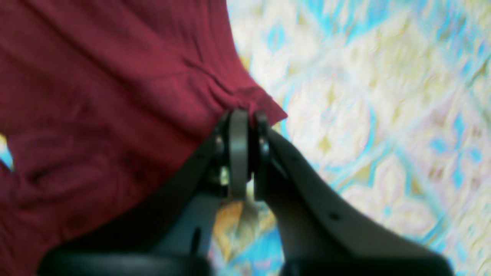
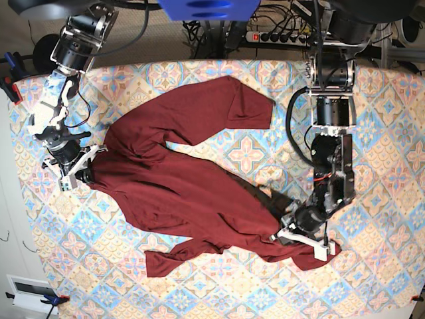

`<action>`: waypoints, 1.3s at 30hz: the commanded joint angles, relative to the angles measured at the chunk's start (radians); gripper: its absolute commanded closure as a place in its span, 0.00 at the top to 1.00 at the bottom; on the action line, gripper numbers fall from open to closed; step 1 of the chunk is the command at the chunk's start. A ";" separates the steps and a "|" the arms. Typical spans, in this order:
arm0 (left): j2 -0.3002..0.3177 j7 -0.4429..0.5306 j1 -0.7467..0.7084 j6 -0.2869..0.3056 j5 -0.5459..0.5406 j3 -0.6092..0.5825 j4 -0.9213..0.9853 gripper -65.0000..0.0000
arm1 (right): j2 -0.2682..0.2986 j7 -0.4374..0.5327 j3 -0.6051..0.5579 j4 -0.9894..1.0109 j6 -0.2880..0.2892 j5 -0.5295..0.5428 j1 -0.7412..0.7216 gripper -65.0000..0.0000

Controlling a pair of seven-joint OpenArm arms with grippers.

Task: Layout the t-shirt on the table in an organized manner, then fold the t-shirt properly
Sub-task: 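Grasp the shirt hem with the left gripper and pull it toward the shirt body, then drag the grasped red fabric with the left gripper away from the right gripper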

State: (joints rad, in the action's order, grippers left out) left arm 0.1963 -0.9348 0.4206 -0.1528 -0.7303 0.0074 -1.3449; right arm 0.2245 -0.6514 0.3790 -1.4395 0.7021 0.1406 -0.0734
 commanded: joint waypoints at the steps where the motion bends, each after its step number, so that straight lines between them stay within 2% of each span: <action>1: 0.027 -0.016 -0.009 0.008 -0.039 0.001 -0.058 0.00 | 0.016 0.020 0.004 -0.019 -0.004 0.017 -0.015 0.00; 6: 0.165 -0.100 -0.113 0.008 -0.225 0.001 -0.196 0.00 | 0.016 0.020 0.004 -0.019 -0.004 0.017 -0.015 0.00; 9: 0.274 -0.145 -0.194 0.008 -0.334 0.001 -0.315 0.00 | 0.016 0.020 0.004 -0.019 -0.004 0.017 -0.018 0.00; 12: 0.378 -0.149 -0.253 0.008 -0.381 0.004 -0.405 0.00 | 0.016 0.020 0.005 -0.014 -0.004 0.017 -0.019 0.00; 14: 0.417 -0.149 -0.259 0.009 -0.391 0.021 -0.425 0.00 | 0.016 0.020 0.005 -0.013 -0.004 0.017 -0.021 0.00; 18: 0.407 -0.146 -0.240 0.009 -0.391 0.096 -0.321 0.00 | 0.016 0.022 0.005 -0.011 -0.004 0.017 -0.021 0.00; 21: 0.335 -0.135 -0.145 0.005 -0.375 0.064 -0.140 0.05 | 0.016 0.023 0.001 -0.011 -0.004 0.017 -0.021 0.00; 25: 0.242 -0.066 -0.061 0.002 -0.236 -0.014 0.058 0.18 | 0.016 0.023 -0.001 -0.011 -0.004 0.017 -0.021 0.00; 28: 0.182 0.015 -0.045 0.000 -0.085 -0.065 0.094 0.30 | 0.016 0.022 -0.002 -0.017 -0.004 0.017 -0.018 0.00; 31: 0.148 0.033 -0.047 0.000 0.036 -0.077 0.098 0.38 | 0.016 0.022 -0.002 -0.017 -0.004 0.017 -0.016 0.00; 34: 0.147 0.033 -0.053 0.000 0.102 -0.070 0.100 0.48 | 0.016 0.022 -0.002 -0.017 -0.004 0.017 -0.016 0.00; 36: 0.151 0.033 -0.084 0.000 0.113 -0.068 0.097 0.61 | 0.016 0.022 -0.002 -0.017 -0.004 0.017 -0.015 0.00; 39: 0.203 0.033 -0.130 0.005 0.107 -0.067 0.091 0.73 | 0.016 0.022 -0.002 -0.016 -0.004 0.017 -0.015 0.00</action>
State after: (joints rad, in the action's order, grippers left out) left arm 0.3744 -0.9157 0.2691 -0.1455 -0.6296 -0.0681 -1.2362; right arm 0.2214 -0.6556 0.3729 -1.4345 0.6994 0.1390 -0.0711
